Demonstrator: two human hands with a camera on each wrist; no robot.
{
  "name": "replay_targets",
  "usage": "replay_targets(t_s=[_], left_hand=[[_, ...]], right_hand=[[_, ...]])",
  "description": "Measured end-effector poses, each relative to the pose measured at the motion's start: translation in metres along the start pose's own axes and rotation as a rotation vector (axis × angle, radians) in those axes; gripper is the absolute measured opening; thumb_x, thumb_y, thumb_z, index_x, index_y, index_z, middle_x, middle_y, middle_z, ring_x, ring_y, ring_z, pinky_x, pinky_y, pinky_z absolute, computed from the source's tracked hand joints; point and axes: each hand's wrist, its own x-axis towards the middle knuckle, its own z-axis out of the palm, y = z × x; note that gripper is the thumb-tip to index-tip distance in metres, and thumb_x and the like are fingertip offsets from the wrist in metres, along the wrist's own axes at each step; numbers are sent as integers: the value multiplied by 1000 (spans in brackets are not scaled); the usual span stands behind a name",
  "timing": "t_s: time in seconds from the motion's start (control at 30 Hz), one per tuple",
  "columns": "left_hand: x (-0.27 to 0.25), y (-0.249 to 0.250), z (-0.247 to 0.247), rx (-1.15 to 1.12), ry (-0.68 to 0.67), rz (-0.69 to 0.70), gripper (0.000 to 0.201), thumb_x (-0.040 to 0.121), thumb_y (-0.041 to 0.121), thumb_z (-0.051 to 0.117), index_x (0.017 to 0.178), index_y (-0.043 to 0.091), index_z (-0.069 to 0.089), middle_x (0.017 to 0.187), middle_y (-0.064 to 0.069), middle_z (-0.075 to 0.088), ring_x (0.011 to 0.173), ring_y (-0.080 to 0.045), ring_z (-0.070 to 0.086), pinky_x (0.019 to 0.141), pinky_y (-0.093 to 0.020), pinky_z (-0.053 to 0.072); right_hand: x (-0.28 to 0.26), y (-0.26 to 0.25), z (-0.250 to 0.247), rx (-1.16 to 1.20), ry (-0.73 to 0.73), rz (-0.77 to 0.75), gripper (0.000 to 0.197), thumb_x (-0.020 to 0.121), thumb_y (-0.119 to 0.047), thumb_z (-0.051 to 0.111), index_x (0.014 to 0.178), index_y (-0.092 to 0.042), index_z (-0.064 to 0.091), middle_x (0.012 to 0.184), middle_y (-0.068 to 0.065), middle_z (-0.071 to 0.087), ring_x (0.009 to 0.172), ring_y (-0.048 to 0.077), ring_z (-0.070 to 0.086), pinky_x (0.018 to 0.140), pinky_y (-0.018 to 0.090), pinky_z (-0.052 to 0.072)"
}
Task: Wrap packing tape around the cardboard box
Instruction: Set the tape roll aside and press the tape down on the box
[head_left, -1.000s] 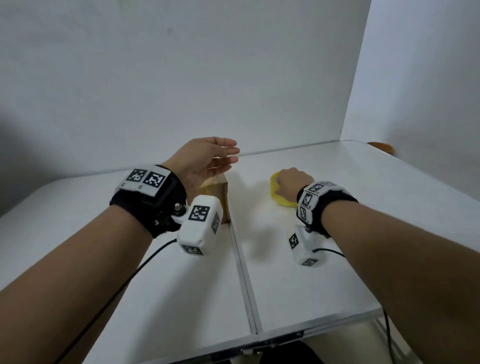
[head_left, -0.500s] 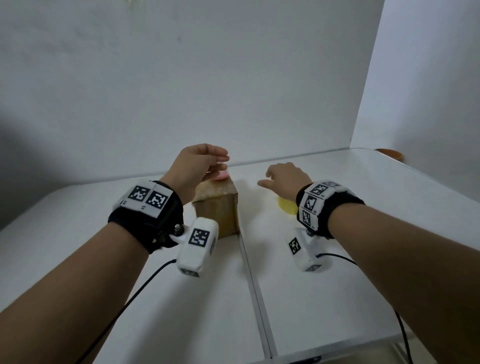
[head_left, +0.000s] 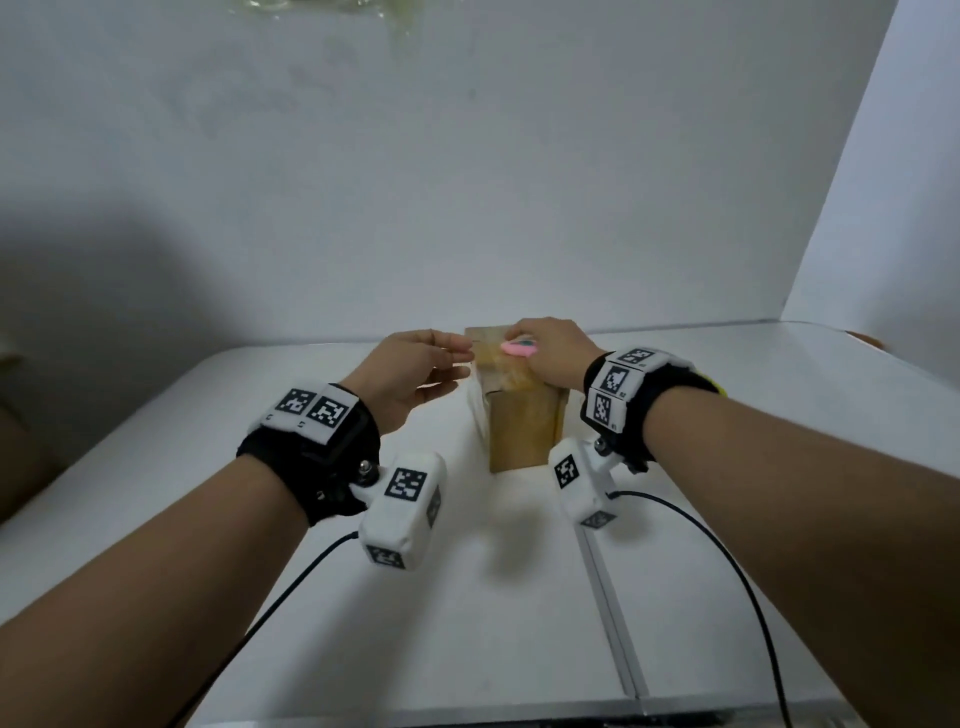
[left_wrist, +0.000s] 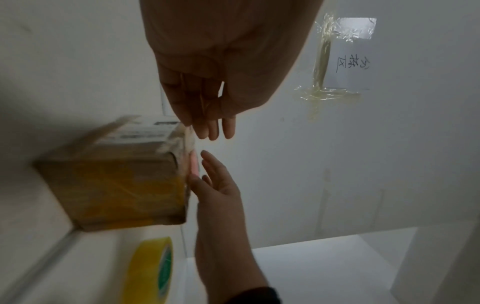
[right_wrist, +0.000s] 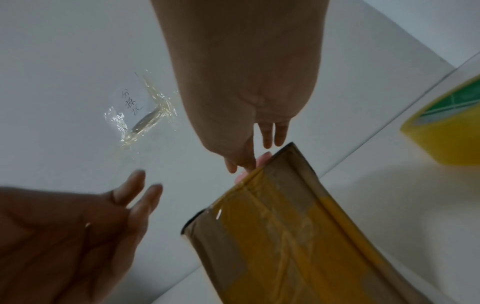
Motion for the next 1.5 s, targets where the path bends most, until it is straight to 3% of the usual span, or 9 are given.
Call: replay_targets(t_s=[0.23, 0.4, 0.6, 0.73, 0.83, 1.0, 1.2, 1.37, 1.5], left_hand=[[-3, -14, -15, 93, 49, 18, 23, 92, -2, 48, 90, 12, 66, 96, -2, 69, 85, -15, 65, 79, -25, 52], [-7, -3, 2, 234, 62, 117, 31, 89, -5, 44, 86, 16, 67, 105, -2, 66, 95, -16, 57, 81, -24, 46], [-21, 23, 56, 691, 39, 351, 45, 86, -2, 41, 114, 21, 66, 113, -2, 61, 71, -9, 49, 53, -12, 36], [-25, 38, 107, 908, -79, 514, 51, 88, -1, 46, 132, 22, 57, 141, 3, 52, 124, -16, 49, 89, -18, 32], [-22, 42, 148, 985, -170, 554, 53, 90, 3, 49, 138, 23, 49, 149, 4, 45, 138, -15, 37, 98, -19, 27], [-9, 34, 208, 914, -263, 484, 57, 91, 4, 48, 144, 22, 42, 153, 5, 39, 138, -15, 37, 92, -13, 26], [19, 5, 252, 755, -323, 273, 64, 88, 10, 55, 147, 26, 35, 151, -7, 38, 137, -21, 37, 96, -27, 38], [49, -20, 270, 704, -302, 168, 74, 87, 11, 61, 151, 22, 27, 139, -13, 45, 102, -22, 51, 64, -23, 43], [69, -38, 274, 770, -254, 116, 89, 76, 12, 71, 151, 21, 25, 145, -14, 35, 127, -30, 44, 98, -38, 44]], right_hand=[[-2, 3, -7, -17, 2, 5, 32, 89, -35, 61, 112, -16, 71, 117, 4, 70, 111, 21, 63, 82, 22, 41], [-12, -6, -10, 102, 107, 30, 31, 92, -36, 58, 109, -14, 71, 107, 8, 72, 100, 23, 67, 90, 37, 54], [-39, -1, -33, 190, 272, 35, 33, 97, -22, 42, 107, -8, 70, 106, 12, 72, 97, 29, 67, 89, 46, 54], [-66, 27, -59, 211, 290, 102, 32, 92, -20, 40, 87, -9, 69, 95, 12, 73, 89, 31, 69, 84, 48, 56], [-86, 59, -78, 192, 328, 191, 26, 88, -18, 41, 77, -15, 65, 94, 13, 73, 87, 32, 69, 84, 45, 55], [-113, 120, -99, 195, 397, 355, 32, 90, -20, 39, 87, -5, 68, 94, 14, 74, 89, 34, 69, 86, 43, 55], [-119, 176, -106, 183, 355, 443, 34, 93, -17, 39, 98, 2, 67, 99, 21, 74, 94, 38, 70, 85, 48, 56], [-102, 192, -99, 100, 280, 398, 26, 88, -10, 50, 101, -1, 70, 107, 16, 71, 99, 37, 67, 87, 43, 54], [-84, 196, -83, 119, 232, 398, 30, 90, -18, 46, 100, -3, 70, 106, 19, 70, 90, 40, 70, 84, 47, 56]])
